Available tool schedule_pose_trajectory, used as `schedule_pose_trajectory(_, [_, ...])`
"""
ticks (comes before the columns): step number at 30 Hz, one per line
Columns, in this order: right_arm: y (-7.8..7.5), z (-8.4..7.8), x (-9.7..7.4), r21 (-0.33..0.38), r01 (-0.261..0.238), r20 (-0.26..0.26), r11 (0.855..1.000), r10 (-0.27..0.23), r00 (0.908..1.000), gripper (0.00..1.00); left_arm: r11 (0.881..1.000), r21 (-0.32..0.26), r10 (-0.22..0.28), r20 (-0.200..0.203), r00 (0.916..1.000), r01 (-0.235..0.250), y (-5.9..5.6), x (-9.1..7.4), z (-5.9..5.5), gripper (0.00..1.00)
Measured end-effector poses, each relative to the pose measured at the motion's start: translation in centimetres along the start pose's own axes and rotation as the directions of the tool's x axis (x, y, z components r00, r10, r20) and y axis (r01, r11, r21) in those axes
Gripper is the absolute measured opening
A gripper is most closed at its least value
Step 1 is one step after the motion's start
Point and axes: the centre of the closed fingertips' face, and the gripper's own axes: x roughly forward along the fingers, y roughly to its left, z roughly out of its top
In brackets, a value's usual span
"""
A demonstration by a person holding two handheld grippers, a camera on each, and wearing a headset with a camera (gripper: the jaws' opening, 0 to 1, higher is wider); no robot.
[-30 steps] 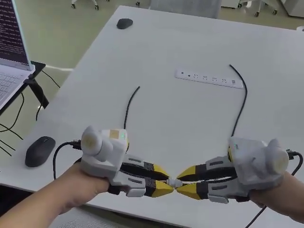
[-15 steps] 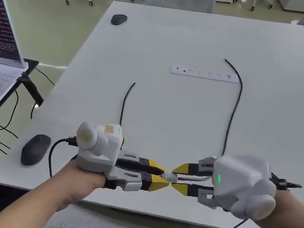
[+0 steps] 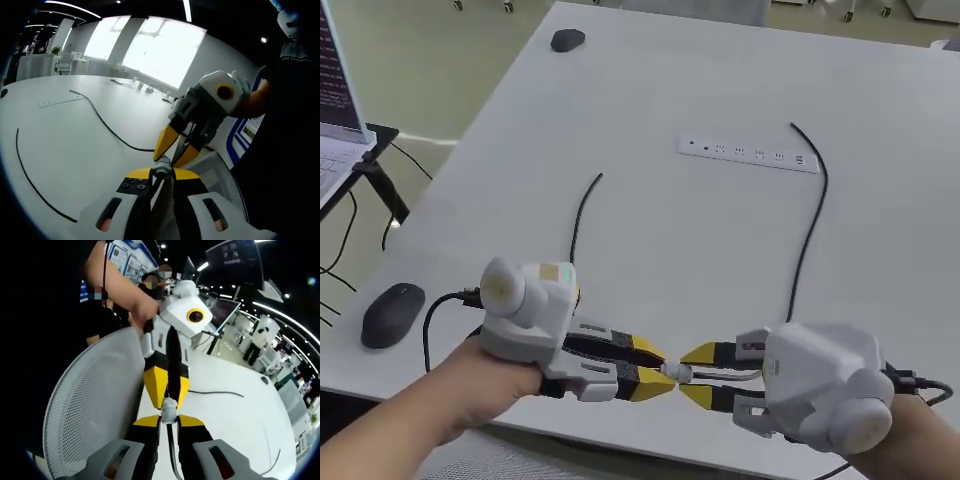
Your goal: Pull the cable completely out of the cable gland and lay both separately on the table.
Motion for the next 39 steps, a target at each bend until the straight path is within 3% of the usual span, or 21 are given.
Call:
schedule_pose_trajectory(5, [-0.6,0.2,-0.3,0.117,0.034,0.021,0.993,-0.037,0.9991,0.11,1.000,0.013,0.007,0.008,0.9999,-0.007,0.0,-0.1,0.5,0.15])
schedule_pose_trajectory(7, [-0.9,-0.2,-0.6,0.219,0.052,0.001,0.974,-0.053,0.9986,0.16,1.000,0.026,0.011,0.005,0.9999,-0.011,0.1,-0.1,0.7,0.15])
schedule_pose_trajectory(9, [-1.8,0.0,-1.3,0.222,0.106,0.019,0.969,-0.113,0.9934,0.18,0.999,0.039,0.018,0.001,0.9998,-0.018,0.3,-0.2,0.8,0.15])
schedule_pose_trajectory(10, [-1.8,0.0,-1.5,0.239,0.112,0.020,0.964,-0.120,0.9925,0.19,0.999,0.041,0.020,0.003,0.9998,-0.020,0.3,-0.3,0.8,0.15])
schedule_pose_trajectory(11, [-1.9,-0.2,-1.8,0.286,0.125,0.018,0.950,-0.135,0.9906,0.21,0.999,0.044,0.026,0.006,0.9996,-0.026,0.5,-0.4,1.0,0.15])
schedule_pose_trajectory(13, [-2.2,-0.9,-2.3,0.325,0.159,-0.014,0.932,-0.163,0.9865,0.23,0.998,0.050,0.032,0.013,0.9994,-0.032,0.6,-0.5,1.2,0.15])
schedule_pose_trajectory(14, [-2.3,-1.1,-2.4,0.317,0.170,-0.024,0.933,-0.171,0.9850,0.24,0.998,0.053,0.034,0.015,0.9993,-0.035,0.7,-0.5,1.3,0.15])
schedule_pose_trajectory(16, [-2.8,-2.2,-2.7,0.283,0.231,-0.080,0.931,-0.217,0.9728,0.22,0.998,0.054,0.036,0.016,0.9992,-0.037,0.8,-0.5,1.3,0.15])
schedule_pose_trajectory(19, [-3.7,-2.9,-2.7,0.261,0.322,-0.126,0.910,-0.298,0.9461,0.24,0.998,0.057,0.039,0.016,0.9991,-0.040,0.8,-0.5,1.4,0.15])
schedule_pose_trajectory(20, [-3.5,-2.8,-2.5,0.263,0.314,-0.128,0.912,-0.289,0.9486,0.23,0.997,0.059,0.040,0.015,0.9991,-0.040,0.8,-0.4,1.4,0.15])
schedule_pose_trajectory(22, [-3.5,-2.8,-2.2,0.238,0.330,-0.144,0.914,-0.302,0.9422,0.21,0.997,0.058,0.044,0.017,0.9989,-0.045,0.9,-0.4,1.5,0.15])
schedule_pose_trajectory(26, [-2.6,-2.5,-1.4,0.189,0.290,-0.148,0.938,-0.265,0.9528,0.18,0.997,0.059,0.048,0.021,0.9986,-0.049,1.0,-0.4,1.6,0.15])
schedule_pose_trajectory(28, [-2.3,-2.1,-1.2,0.180,0.278,-0.139,0.943,-0.256,0.9567,0.16,0.997,0.059,0.048,0.019,0.9987,-0.049,1.0,-0.4,1.6,0.15])
schedule_pose_trajectory(36, [-2.6,-0.9,-0.9,0.142,0.275,-0.112,0.951,-0.261,0.9589,0.07,0.997,0.060,0.053,0.019,0.9984,-0.054,1.0,-0.3,1.7,0.15])
schedule_pose_trajectory(39, [-2.5,-1.2,-0.6,0.130,0.266,-0.128,0.955,-0.250,0.9598,0.03,0.997,0.062,0.053,0.020,0.9984,-0.054,1.0,-0.2,1.8,0.15])
